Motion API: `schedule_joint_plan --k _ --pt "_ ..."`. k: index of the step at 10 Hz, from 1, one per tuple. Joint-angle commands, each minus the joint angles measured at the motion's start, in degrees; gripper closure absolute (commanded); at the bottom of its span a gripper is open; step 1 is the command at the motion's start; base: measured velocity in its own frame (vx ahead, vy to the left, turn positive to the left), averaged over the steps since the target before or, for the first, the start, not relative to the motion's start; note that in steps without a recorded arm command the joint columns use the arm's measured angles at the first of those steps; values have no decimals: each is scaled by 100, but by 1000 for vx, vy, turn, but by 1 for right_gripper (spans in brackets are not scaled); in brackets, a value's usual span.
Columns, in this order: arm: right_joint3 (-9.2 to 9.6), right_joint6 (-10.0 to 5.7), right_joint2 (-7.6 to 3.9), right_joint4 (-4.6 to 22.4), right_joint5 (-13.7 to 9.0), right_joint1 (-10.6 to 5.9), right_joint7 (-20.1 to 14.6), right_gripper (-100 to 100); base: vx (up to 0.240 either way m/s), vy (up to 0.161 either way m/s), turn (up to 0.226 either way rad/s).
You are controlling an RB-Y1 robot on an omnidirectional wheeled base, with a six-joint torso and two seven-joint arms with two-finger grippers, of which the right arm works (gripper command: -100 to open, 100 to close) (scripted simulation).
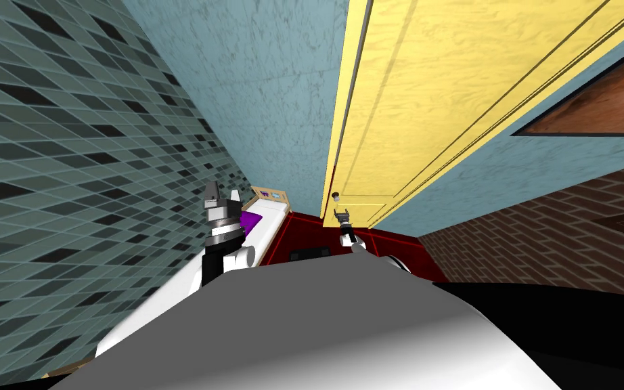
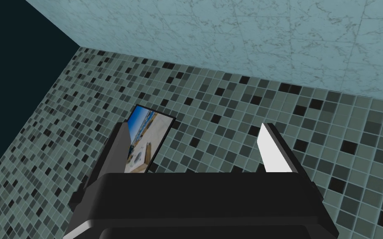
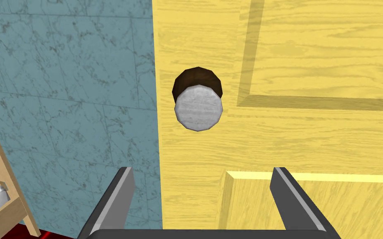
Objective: Pull the door open
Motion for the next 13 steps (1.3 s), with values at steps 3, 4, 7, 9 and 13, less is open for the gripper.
schedule_joint_plan --k 3,4,7,9,13 --pt "-36 -57 -116 41 -63 52 -219 -100 11 0 62" --pt "-49 -74 -152 54 -75 69 -249 -100 190 41 123" --pt "-128 -172 -362 125 -143 168 -429 -100 165 38 91" --pt "-161 -212 -448 154 -171 208 -502 -100 130 3 90" --pt "-236 -240 -607 104 -233 346 -613 -100 167 -17 92"
